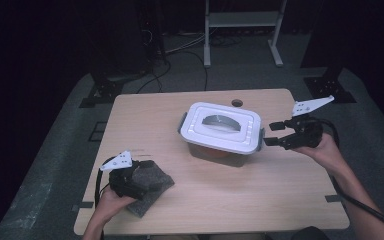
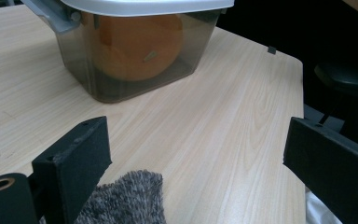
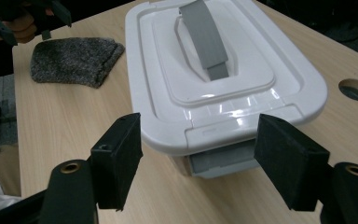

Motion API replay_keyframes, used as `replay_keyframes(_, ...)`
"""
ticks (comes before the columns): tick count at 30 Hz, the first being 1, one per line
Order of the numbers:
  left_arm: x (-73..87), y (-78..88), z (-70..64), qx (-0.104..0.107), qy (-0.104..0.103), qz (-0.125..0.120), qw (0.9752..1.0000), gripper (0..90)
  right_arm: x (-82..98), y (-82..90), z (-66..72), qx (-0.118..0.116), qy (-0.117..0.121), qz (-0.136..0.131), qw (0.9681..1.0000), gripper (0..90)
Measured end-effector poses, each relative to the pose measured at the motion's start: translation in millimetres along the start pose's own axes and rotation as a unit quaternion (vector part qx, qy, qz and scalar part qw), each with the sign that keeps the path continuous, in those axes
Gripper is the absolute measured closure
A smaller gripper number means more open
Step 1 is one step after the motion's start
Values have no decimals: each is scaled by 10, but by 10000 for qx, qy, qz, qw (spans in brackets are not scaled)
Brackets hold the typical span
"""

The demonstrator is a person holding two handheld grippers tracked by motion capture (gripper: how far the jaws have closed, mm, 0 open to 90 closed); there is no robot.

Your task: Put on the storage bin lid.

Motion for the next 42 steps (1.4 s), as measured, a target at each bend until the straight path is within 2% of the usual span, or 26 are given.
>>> replay_keyframes(9,11,-3,5,-22,28,19,10000,65,253,19,23,-23,-151,-51,9999,303)
replay_keyframes(18,8,-18,-3,-21,11,35,10000,65,526,90,-17,58,-405,-96,9991,302)
replay_keyframes(25,9,-13,3,-23,8,28,10000,65,679,102,-26,92,-520,-91,9986,302)
replay_keyframes(32,9,-2,4,-38,10,23,10000,65,802,117,-30,91,-619,-207,9978,301)
replay_keyframes(42,14,-11,3,-36,6,39,10000,65,993,121,-29,94,-788,-168,9967,297)
Point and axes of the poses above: each handheld gripper's, and its own axes: y roughly backward along the jaws, x roughly out of its underside, z roughly to its left, the point moved 7 cm from there along -y, roughly forward along the jaws, and after that the axes turned 7 degrees about -x, right-handed, at the moved point
